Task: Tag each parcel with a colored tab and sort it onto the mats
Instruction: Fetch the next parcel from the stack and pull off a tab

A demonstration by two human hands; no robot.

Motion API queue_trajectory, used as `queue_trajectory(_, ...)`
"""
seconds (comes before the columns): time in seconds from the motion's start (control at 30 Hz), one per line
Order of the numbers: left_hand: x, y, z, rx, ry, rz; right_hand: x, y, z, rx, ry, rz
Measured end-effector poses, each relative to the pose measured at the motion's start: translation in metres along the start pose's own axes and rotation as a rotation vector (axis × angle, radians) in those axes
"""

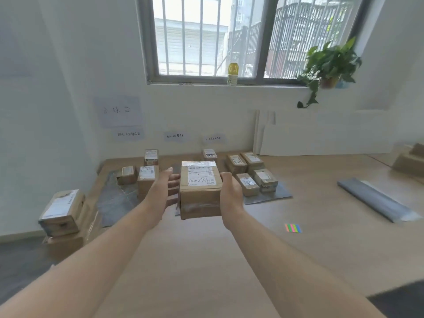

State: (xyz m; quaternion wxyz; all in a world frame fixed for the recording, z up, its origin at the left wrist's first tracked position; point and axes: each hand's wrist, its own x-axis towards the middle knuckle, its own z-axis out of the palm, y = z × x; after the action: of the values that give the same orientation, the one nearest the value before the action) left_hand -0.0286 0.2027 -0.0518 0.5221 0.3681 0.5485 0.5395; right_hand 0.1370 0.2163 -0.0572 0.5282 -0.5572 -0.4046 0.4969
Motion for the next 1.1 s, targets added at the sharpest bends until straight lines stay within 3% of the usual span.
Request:
queue_trajectory(0.47, 0.065, -0.052, 0.032, 0.059, 0.002, -0.121, 0.066, 0.053, -0.023, 0.018, 0.021, 0.122)
queue_trajectory(0.8, 0.080, -0.111, 0.082, 0.062, 0.226, -0.219, 0.132, 0.095, -0.070, -0.111, -0.224, 0.243)
queue_trajectory(1.1, 0.071, -0.186, 0.130, -0.016, 0.292, -0.254, 0.147, 0.162, -0.114, -0.205, -0.283, 0.364)
